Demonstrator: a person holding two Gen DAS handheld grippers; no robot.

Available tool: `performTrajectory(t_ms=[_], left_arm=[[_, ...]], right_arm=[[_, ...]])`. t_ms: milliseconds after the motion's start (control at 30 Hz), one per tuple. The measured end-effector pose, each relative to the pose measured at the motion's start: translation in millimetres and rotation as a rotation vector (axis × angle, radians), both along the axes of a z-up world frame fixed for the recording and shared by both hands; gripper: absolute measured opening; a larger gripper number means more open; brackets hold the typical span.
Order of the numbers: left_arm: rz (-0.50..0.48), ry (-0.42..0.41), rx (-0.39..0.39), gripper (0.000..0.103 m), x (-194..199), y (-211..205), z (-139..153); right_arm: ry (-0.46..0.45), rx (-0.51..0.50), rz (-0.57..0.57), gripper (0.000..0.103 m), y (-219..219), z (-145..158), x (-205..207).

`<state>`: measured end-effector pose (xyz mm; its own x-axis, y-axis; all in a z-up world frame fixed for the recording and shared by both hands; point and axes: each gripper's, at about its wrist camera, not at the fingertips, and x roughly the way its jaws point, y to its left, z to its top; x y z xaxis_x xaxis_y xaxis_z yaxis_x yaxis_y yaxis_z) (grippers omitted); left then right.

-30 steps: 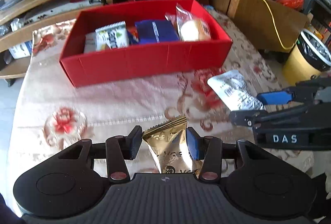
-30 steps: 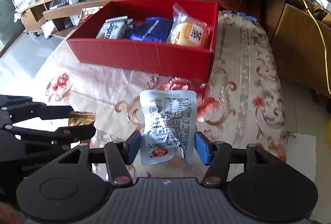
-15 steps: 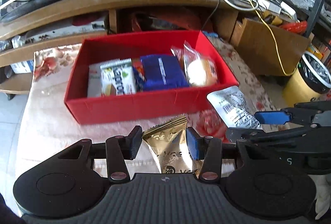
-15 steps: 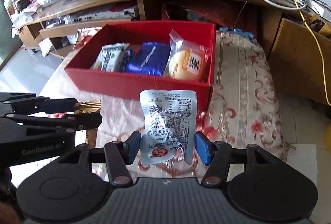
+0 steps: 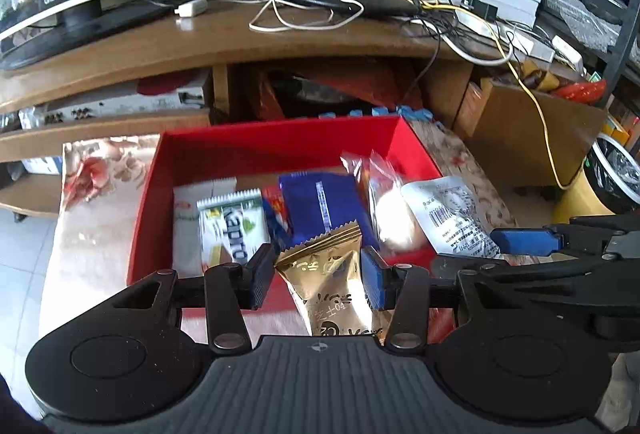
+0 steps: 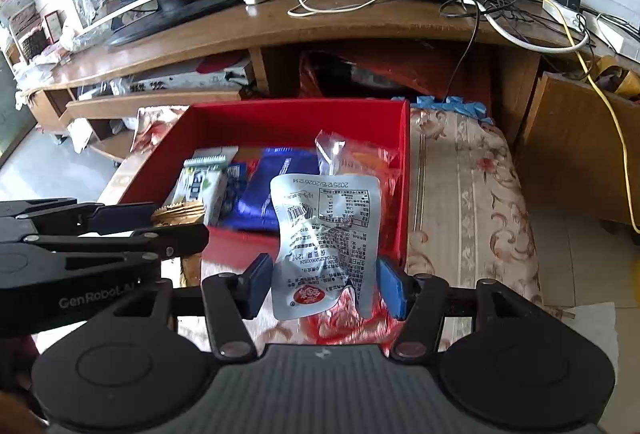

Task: Organize snacks
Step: 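Lift and carry the gold packet and white packet over the red box, then lower and open left tool into the box while right tool releases the white packet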

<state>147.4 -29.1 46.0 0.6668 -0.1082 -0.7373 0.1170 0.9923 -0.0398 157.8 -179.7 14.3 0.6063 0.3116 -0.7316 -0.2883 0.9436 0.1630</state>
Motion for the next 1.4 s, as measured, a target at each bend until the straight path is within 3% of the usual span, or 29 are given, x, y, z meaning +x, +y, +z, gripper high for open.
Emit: performTrajectory(t_ms=[667,1400], left_arm=[[0.036,-0.030,0.018,0.053,43,6,6],[0.058,-0.014,0.055,0.052,65,7,-4]], right_arm=[[-0.019,0.016,-0.028,0.052,9,9,46],[0.005,0.003,-0.037,0.052,17,-2,73]])
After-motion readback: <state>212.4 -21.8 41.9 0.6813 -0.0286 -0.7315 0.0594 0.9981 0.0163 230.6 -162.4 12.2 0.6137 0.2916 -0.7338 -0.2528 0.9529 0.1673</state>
